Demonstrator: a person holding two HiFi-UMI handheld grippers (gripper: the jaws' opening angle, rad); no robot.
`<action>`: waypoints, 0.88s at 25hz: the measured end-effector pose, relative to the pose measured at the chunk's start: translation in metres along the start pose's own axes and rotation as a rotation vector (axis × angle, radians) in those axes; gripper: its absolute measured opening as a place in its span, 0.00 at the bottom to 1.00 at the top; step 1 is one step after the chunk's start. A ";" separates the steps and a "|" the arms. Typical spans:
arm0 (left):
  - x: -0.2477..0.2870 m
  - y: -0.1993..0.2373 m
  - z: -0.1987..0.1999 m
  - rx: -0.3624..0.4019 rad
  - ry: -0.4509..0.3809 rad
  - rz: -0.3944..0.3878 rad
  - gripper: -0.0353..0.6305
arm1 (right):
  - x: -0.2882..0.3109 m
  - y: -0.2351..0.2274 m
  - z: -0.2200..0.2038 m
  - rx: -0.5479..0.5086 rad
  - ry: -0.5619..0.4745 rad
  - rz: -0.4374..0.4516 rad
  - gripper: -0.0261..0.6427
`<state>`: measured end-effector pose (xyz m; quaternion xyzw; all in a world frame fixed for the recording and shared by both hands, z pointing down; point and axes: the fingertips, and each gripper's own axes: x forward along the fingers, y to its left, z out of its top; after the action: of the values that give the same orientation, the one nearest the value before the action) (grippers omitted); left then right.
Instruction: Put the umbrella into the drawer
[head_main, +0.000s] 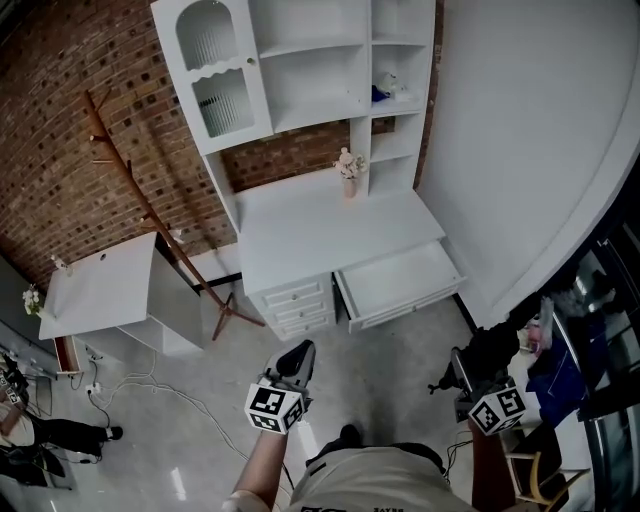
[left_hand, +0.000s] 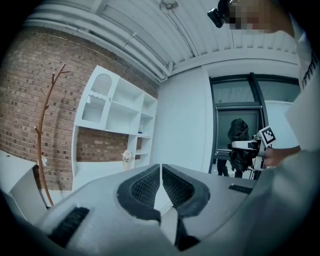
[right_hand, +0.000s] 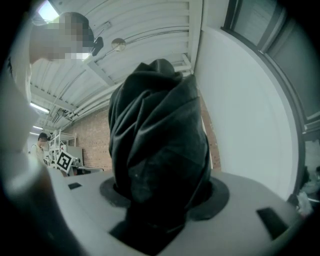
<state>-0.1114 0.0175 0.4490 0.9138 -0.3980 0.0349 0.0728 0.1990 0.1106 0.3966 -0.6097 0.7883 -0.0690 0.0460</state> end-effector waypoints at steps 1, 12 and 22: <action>0.002 0.004 0.000 -0.001 0.001 -0.003 0.10 | 0.003 0.001 -0.001 0.001 0.000 -0.001 0.44; 0.018 0.025 -0.001 -0.014 0.008 -0.015 0.10 | 0.028 0.001 -0.002 -0.004 0.013 -0.009 0.44; 0.046 0.033 -0.008 -0.017 0.043 0.013 0.10 | 0.066 -0.022 -0.009 0.033 0.026 0.023 0.44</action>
<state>-0.1039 -0.0366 0.4659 0.9096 -0.4025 0.0516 0.0887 0.2019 0.0417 0.4097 -0.5986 0.7947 -0.0895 0.0466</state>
